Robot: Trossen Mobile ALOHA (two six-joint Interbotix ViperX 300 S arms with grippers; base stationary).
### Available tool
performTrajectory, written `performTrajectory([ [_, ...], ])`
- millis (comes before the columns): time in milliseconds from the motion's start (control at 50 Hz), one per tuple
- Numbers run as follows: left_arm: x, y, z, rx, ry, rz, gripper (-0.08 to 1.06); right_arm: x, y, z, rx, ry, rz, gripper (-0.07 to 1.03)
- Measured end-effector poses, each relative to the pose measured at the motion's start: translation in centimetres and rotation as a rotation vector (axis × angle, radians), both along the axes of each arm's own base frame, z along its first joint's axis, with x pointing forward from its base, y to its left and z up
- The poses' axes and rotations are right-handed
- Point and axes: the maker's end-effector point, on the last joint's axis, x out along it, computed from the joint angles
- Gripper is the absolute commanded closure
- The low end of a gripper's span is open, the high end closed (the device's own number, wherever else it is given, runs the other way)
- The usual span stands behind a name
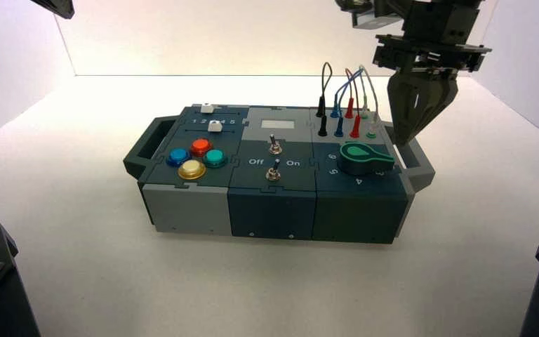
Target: Turn the knob to position 4.
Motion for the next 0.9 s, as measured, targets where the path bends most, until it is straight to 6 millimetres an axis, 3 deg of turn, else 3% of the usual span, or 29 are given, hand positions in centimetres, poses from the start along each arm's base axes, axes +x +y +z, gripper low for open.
performTrajectory([
  [240, 0.2, -0.1, -0.3, 0.000, 0.006, 0.000, 1.01, -1.0, 0.9, -0.4, 0.003, 0.044, 0.020, 0.99],
  [900, 0.3, -0.1, -0.2, -0.003, -0.004, -0.001, 1.01, -1.5, 0.7, -1.9, -0.016, 0.093, 0.032, 0.99],
])
